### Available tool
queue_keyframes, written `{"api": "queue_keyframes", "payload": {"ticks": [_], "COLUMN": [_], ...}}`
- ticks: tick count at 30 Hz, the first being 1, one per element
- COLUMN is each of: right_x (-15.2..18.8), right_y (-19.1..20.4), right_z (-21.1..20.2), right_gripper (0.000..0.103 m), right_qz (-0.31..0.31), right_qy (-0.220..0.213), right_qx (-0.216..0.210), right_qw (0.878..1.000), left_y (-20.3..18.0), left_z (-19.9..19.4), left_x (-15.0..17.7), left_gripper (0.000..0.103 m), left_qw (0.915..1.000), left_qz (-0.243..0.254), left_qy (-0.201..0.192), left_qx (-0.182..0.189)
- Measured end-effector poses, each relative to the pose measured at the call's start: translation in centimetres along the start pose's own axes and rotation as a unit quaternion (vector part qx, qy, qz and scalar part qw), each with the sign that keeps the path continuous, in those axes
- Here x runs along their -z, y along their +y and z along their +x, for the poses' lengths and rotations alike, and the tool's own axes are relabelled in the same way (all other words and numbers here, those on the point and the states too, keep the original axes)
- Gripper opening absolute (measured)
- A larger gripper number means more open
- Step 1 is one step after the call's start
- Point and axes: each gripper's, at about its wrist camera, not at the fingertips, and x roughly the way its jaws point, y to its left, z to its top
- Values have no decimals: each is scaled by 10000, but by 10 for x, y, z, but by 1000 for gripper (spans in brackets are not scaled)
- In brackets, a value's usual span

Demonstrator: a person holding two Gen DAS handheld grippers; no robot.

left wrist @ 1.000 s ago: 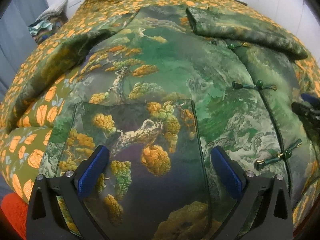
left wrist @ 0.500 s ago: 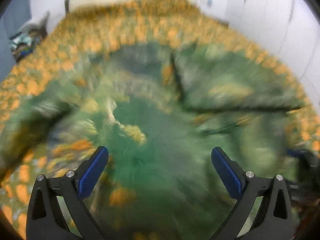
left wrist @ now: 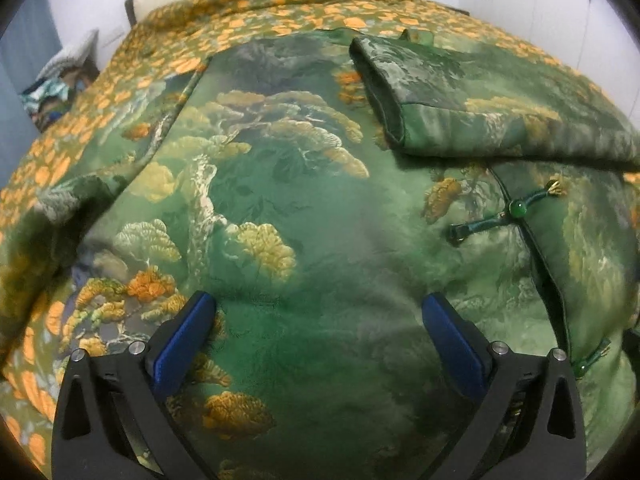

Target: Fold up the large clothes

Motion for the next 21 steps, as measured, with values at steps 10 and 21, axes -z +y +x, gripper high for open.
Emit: {"api": "queue_keyframes", "payload": {"ticks": [10, 21], "right_x": [-1, 0], "right_y": [1, 1], "right_z": [1, 1], "right_gripper": [103, 103], "right_qz": [1, 2], "right_qy": [-24, -34], "right_qx": [-2, -1], "right_qw": [10000, 10000], "left_y": [-3, -3], "left_z": [-1, -1], "left_x": [-2, -2], "left_gripper": [103, 103], "left_qw": [10000, 10000], "left_qz": [38, 36], "left_qy": [-1, 2], "left_qx": [-60, -62]}}
